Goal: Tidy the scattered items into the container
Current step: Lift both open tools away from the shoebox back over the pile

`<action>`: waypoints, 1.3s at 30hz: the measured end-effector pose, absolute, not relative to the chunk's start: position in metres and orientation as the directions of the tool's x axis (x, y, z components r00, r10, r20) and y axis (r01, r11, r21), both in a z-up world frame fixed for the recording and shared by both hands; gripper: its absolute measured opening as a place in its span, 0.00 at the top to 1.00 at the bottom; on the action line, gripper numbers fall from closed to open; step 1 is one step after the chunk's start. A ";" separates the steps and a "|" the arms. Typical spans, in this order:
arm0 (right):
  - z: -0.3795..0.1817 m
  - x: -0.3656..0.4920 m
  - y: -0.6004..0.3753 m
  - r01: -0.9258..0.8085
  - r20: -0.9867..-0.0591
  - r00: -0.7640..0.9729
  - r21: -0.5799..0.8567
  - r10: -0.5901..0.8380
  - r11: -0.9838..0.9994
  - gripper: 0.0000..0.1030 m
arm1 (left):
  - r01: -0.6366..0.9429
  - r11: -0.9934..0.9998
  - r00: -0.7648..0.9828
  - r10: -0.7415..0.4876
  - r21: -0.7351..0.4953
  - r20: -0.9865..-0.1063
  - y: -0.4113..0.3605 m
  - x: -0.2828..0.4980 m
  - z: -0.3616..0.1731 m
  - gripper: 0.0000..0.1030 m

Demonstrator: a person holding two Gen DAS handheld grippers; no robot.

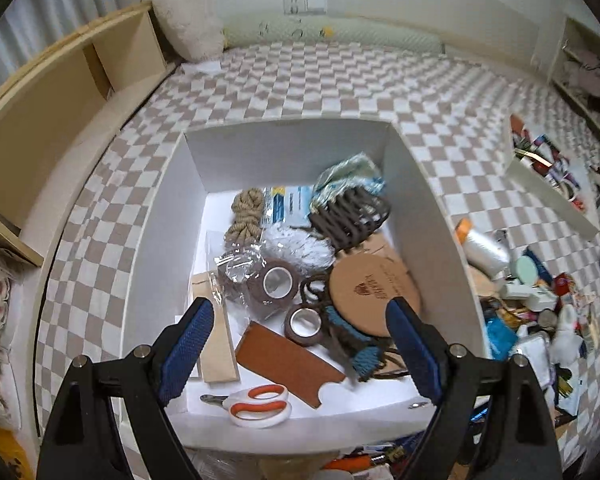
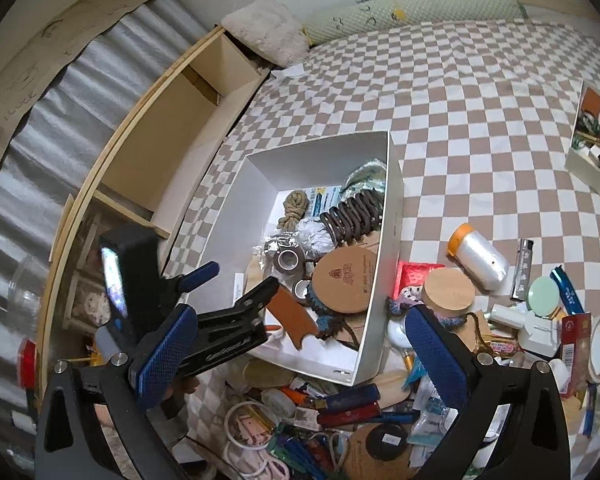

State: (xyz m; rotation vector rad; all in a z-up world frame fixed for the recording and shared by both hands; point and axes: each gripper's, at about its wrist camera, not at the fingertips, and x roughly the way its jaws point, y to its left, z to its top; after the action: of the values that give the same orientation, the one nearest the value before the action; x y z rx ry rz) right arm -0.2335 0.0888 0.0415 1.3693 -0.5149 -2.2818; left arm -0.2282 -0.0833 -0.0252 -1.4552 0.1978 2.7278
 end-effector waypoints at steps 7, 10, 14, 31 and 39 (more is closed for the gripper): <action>0.056 -0.213 0.090 0.198 -0.727 -0.468 0.469 -0.503 -0.861 0.00 | -0.106 -0.992 -0.603 0.011 0.067 -0.797 -0.081 -0.199 0.000 0.00; 0.063 -0.204 0.092 0.212 -0.718 -0.489 0.454 -0.496 -0.865 0.00 | -0.101 -0.993 -0.622 0.017 0.059 -0.783 -0.079 -0.187 0.009 0.00; 0.073 -0.192 0.095 0.226 -0.705 -0.527 0.422 -0.475 -0.878 0.00 | -0.095 -0.993 -0.647 0.008 0.071 -0.763 -0.075 -0.173 0.020 0.00; 0.089 -0.143 0.126 0.247 -0.686 -0.636 0.254 -0.355 -0.935 0.00 | -0.091 -0.990 -0.720 -0.010 0.109 -0.694 -0.048 -0.122 0.040 0.00; 0.091 -0.115 0.141 0.264 -0.675 -0.658 0.210 -0.334 -0.942 0.00 | -0.112 -0.988 -0.734 0.013 0.102 -0.679 -0.028 -0.104 0.041 0.00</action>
State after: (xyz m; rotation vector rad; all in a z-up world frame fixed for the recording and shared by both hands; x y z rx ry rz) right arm -0.1150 0.1407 0.0907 1.0814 -0.1329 -2.5916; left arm -0.1045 -0.0280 0.0415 -1.1160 0.2101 2.8568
